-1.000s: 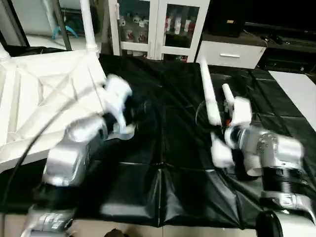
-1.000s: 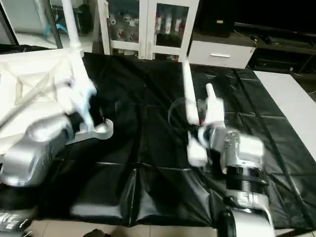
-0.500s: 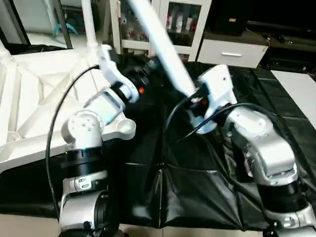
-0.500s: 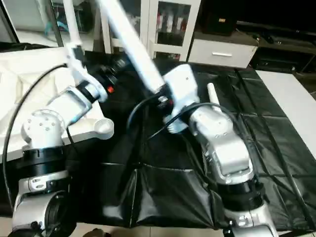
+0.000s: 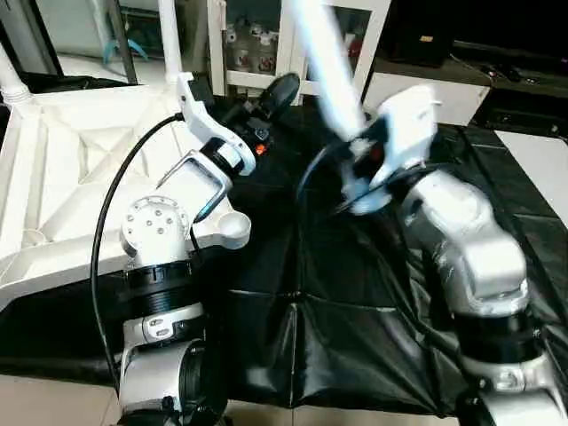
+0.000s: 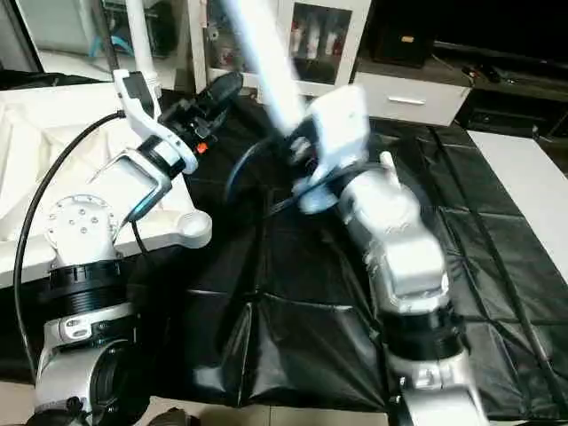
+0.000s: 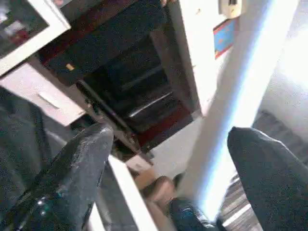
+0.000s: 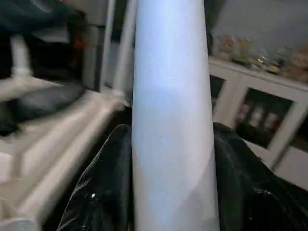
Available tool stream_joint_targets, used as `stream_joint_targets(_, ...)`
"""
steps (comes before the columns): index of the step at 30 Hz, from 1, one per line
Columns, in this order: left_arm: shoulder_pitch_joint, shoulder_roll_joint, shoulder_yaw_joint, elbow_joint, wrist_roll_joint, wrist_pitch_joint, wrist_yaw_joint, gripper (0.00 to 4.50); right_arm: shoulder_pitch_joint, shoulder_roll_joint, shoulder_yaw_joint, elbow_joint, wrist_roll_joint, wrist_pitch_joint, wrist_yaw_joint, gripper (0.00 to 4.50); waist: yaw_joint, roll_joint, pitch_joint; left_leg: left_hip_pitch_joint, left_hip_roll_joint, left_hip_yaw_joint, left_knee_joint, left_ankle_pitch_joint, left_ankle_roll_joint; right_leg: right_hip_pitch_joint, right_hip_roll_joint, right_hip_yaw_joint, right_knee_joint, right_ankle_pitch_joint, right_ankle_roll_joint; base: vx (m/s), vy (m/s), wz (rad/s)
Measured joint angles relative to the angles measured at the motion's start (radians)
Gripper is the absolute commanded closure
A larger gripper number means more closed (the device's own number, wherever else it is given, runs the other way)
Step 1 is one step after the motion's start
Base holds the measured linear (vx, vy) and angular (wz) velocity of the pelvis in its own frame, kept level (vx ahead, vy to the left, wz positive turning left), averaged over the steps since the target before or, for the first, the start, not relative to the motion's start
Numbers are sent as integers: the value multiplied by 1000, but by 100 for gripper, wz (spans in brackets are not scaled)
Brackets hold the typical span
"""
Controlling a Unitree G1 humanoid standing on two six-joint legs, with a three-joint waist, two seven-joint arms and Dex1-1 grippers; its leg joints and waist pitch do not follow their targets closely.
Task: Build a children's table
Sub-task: Pick table leg
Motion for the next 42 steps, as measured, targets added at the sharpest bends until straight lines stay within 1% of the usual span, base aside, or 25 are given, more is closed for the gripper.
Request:
stream_joint_targets(1, 0, -1, 0, -2, -5, 0, 0, 0, 11, -1, 11, -1, -6, 1, 7, 269, -1, 0, 0, 0, 0, 0, 0, 0, 0, 0, 0, 0, 0, 0, 0, 0, 0, 0)
stream_joint_targets(4, 0, -3, -2, -3, -10, -1, 0, 0, 53, -1, 72, -9, -23, 7, 40, 269, -4, 0, 0, -1, 0, 0, 0, 0, 0, 0, 0, 0, -1, 0, 0, 0, 0, 0)
stream_joint_targets(6, 0, -2, -8, -2, 11, -18, 0, 0, 83, -21, 154, -32, -49, 9, 75, 269, -4, 0, 0, -1, 0, 0, 0, 0, 0, 0, 0, 0, -1, 0, 0, 0, 0, 0)
stream_joint_targets(8, 0, 3, -20, 0, 31, -32, 6, 0, 95, -41, 217, -36, -72, 2, 105, 269, -4, -1, 0, -1, 0, 0, 0, 0, 0, 0, 0, 0, -1, 1, 1, 0, 0, 0)
stream_joint_targets(11, 1, 11, -32, 4, 55, -54, 14, 0, 94, -50, 252, -38, -103, -16, 105, 269, -5, -1, 0, -1, 0, 0, 0, 1, 0, 0, 0, 0, -1, 2, 1, 0, 0, 0)
stream_joint_targets(12, 1, 15, -34, 11, 63, -66, 20, 29, 92, -50, 263, -37, -118, -18, 99, 269, -4, 0, 0, -1, 0, 0, 0, 1, 0, 0, 0, 0, -1, 2, 1, 0, 0, 0)
stream_joint_targets(16, 1, 17, -40, 50, 96, -97, 50, 40, 81, -43, 272, -29, -166, -14, 49, 269, -6, 0, 0, -1, 0, 0, 1, 3, 0, 0, 0, 0, -1, 5, 1, 0, 0, 0)
stream_joint_targets(17, 1, 16, -44, 53, 105, -100, 55, 62, 75, -45, 272, -29, -175, -10, 37, 269, -9, 0, 0, -1, 0, 0, 1, 3, 0, 0, 0, 1, -1, 5, 1, 0, 0, 0)
stream_joint_targets(18, 1, 13, -50, 53, 114, -106, 58, 62, 70, -46, 272, -29, -185, -7, 30, 269, -11, 0, 0, -1, 0, 0, 1, 3, 0, 0, 0, 1, -1, 5, 1, 0, 0, 0)
stream_joint_targets(20, 1, 7, -65, 53, 130, -116, 66, 77, 68, -48, 271, -29, -196, -7, 20, 269, -13, 0, 0, -1, 0, 0, 1, 3, 0, 0, 0, 1, -1, 5, 1, 0, 0, 0)
stream_joint_targets(22, 1, 2, -70, 53, 135, -120, 68, 93, 68, -48, 273, -29, -207, -7, 17, 269, -16, 0, 0, -1, 0, 0, 1, 3, 0, 0, 0, 1, -1, 6, 1, 0, 0, 0)
stream_joint_targets(25, 1, 3, -71, 62, 135, -136, 67, 103, 65, -49, 289, -21, -240, -11, 14, 269, -17, 4, 1, -1, 0, 0, 1, 3, 0, 0, 0, 1, -1, 6, 1, 0, 0, 0)
stream_joint_targets(26, 1, 3, -72, 67, 135, -137, 65, 122, 65, -50, 294, -18, -247, -13, 14, 269, -18, 4, 1, -1, 0, 0, 1, 3, 0, 0, 0, 1, -1, 6, 1, 0, 0, 0)
stream_joint_targets(28, 1, 3, -76, 75, 135, -137, 62, 136, 64, -56, 306, -18, -262, -19, 14, 269, -18, 4, 1, -1, 0, 0, 1, 3, 0, 0, 0, 1, -1, 6, 1, 0, 0, 0)
stream_joint_targets(30, 1, 2, -79, 78, 134, -137, 57, 149, 61, -55, 314, -18, -270, -19, 11, 269, -18, 4, 1, -1, 0, 0, 1, 3, 0, 0, 0, 1, -1, 6, 1, 0, 0, 0)
stream_joint_targets(32, 1, 3, -79, 78, 134, -137, 57, 174, 58, -55, 317, -18, -278, -19, 8, 269, -17, 4, 1, -1, 0, 0, 1, 3, 0, 0, 0, 1, -1, 6, 1, 0, 0, 0)
stream_joint_targets(36, 1, 1, -77, 78, 127, -140, 58, 189, 58, -48, 317, -18, -290, -24, -1, 269, -17, 4, 1, -1, 0, 0, 1, 3, 0, 0, 0, 1, -1, 6, 1, 0, 0, 0)
stream_joint_targets(42, 1, -2, -70, 78, 122, -155, 66, 252, 54, -42, 317, -18, -302, -27, -8, 269, -17, 4, 1, -1, 0, 0, 1, 3, 0, 0, 0, 1, -1, 6, 1, 0, 0, 0)
